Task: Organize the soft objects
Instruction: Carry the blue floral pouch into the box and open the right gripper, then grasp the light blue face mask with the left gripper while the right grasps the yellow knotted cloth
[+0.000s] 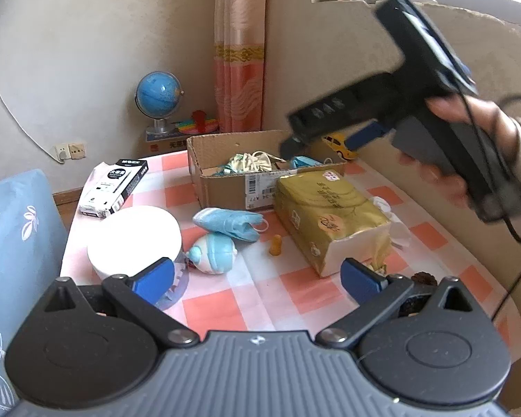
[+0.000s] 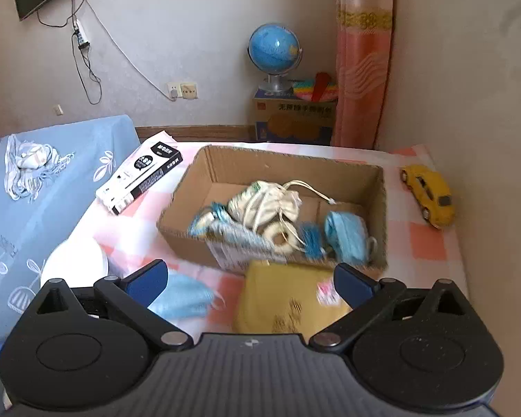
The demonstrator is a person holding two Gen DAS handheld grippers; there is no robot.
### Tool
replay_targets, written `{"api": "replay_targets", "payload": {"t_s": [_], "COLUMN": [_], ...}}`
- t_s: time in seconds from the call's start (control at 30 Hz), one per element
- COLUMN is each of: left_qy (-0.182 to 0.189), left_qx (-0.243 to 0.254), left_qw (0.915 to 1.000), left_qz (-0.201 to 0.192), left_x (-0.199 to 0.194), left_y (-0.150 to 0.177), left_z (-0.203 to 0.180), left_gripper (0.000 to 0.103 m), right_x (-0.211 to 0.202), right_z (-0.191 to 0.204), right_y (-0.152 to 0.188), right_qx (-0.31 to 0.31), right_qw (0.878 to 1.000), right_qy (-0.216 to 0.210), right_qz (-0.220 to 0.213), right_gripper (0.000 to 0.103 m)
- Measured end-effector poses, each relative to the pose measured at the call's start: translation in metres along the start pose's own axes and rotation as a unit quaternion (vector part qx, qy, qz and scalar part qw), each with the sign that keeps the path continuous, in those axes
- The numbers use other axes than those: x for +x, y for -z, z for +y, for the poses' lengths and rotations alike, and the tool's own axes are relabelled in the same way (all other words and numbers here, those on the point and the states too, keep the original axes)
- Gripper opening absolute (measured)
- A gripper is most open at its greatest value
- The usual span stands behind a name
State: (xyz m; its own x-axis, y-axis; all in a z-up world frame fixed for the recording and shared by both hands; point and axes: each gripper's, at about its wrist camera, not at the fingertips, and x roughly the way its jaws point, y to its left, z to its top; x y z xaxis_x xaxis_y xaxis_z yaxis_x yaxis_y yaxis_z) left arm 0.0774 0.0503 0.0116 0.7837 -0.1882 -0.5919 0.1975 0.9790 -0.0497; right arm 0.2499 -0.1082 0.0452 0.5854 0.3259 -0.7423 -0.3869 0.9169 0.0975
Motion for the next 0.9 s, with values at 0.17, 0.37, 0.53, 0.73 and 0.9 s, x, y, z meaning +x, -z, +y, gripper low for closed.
{"api": "replay_targets", "payload": {"t_s": [0.17,0.37,0.53,0.73,0.9], "left_qy": [0.004,0.009,0.021,0.019,0.02], "left_qx": [0.006,0.015,0.013,0.016,0.01], "left_qw": [1.0,0.9998,0.9995,0.9993,0.9992], "left_qz": [0.001,0.007,0.02,0.029,0.033], "left_x": [-0.002,-0.001,0.004,0.007,0.012], "left_y": [0.004,0.007,0.011,0.015,0.015], "left_z": [-0.001,-0.004,-0.005,-0.004,0.0], "left_gripper": [0.102,0.102,0.102,0.102,0.102], "right_x": [-0.022,-0.036,-0.035,-0.017,-0.001], "right_z": [-0.007,-0.013,-0.01,0.004,0.014], "right_y": [0.039,0.088,0.125,0.148,0.156], "right_qx": [-0.001,-0.004,-0.011,-0.049,-0.071], "right_qw": [1.0,0.999,0.999,0.996,0.994], "right_qy": [0.018,0.046,0.048,0.067,0.074], "right_qz": [-0.012,-0.009,0.009,0.027,0.034], "right_gripper": [0.103,0.103,0.103,0.103,0.103]}}
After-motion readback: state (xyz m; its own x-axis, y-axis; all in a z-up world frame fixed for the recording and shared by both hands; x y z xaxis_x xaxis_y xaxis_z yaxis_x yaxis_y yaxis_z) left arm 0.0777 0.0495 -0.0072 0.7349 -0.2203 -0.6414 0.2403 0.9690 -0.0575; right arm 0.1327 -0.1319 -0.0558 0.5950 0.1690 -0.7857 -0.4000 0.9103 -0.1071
